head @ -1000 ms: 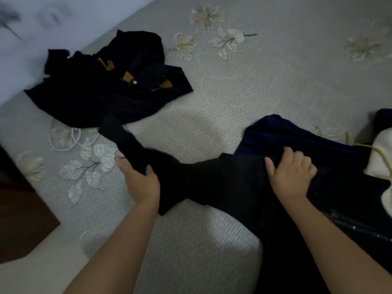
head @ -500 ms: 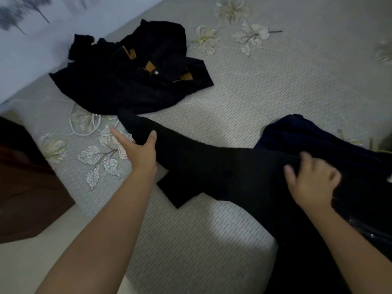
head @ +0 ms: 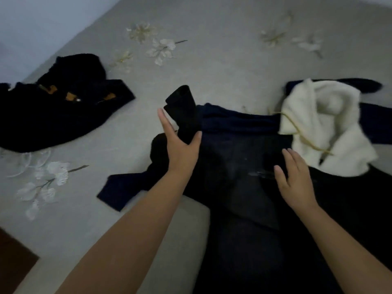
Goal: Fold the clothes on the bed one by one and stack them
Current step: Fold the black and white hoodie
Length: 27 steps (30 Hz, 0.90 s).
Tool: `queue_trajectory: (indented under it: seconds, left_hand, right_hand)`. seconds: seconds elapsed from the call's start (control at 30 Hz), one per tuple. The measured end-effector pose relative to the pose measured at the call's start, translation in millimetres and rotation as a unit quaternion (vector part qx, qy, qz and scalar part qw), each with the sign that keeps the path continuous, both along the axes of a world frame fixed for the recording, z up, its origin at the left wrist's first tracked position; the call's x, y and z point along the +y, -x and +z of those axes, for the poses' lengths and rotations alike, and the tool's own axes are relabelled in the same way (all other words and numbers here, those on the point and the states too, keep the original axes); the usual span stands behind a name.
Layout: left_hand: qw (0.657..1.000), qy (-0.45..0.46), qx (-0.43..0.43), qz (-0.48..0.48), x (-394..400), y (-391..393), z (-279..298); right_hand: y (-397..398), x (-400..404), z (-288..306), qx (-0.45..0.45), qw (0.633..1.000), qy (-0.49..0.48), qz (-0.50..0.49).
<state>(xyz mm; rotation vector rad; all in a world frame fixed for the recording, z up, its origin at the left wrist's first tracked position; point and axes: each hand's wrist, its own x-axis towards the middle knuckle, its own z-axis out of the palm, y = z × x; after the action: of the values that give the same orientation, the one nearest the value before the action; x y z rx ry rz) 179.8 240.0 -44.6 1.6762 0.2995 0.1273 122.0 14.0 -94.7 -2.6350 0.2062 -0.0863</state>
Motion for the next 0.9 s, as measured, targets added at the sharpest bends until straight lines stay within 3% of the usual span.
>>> queue_trajectory:
  seconds: [0.23,0.37,0.43,0.53,0.63,0.7,0.77,0.83,0.9]
  left_hand:
    - [0.981,0.015,-0.007,-0.191,-226.6,73.7,7.2]
    - [0.908,-0.037,0.091,-0.408,-302.0,139.5,-18.0]
    - [0.904,-0.056,0.101,-0.412,-300.4,153.5,-27.7]
    - [0.920,-0.195,0.011,-0.339,-260.7,148.0,-31.8]
    - [0.901,-0.324,-0.028,-0.287,-210.1,125.6,-42.6]
    - [0.876,-0.396,0.007,-0.276,-179.0,108.4,-53.0]
    - [0.823,-0.486,0.048,-0.290,-155.1,98.2,-63.2]
    - [0.788,-0.530,0.060,-0.307,-140.9,95.7,-72.8]
    - [0.766,-0.551,0.057,-0.326,-135.7,95.3,-80.5]
  right_hand:
    - [122.4,-167.1,35.6,-0.034,0.980,-0.049,-0.191]
    - [188.1,-226.8,34.6,-0.019,0.965,-0.069,-0.251]
    - [205.5,-237.6,24.3,-0.006,0.960,-0.099,-0.260]
    - [203.3,-231.5,9.2,0.012,0.967,-0.118,-0.227]
    - [182.4,-212.1,-2.7,0.009,0.980,-0.071,-0.184]
    - [167.2,-198.8,-13.1,0.011,0.989,-0.009,-0.150]
    - [153.3,-186.3,-21.3,0.090,0.985,0.057,-0.137]
    - [142.4,-177.5,-29.6,0.095,0.974,0.134,-0.154]
    - [131.6,-176.0,-32.2,0.085,0.971,0.137,-0.175]
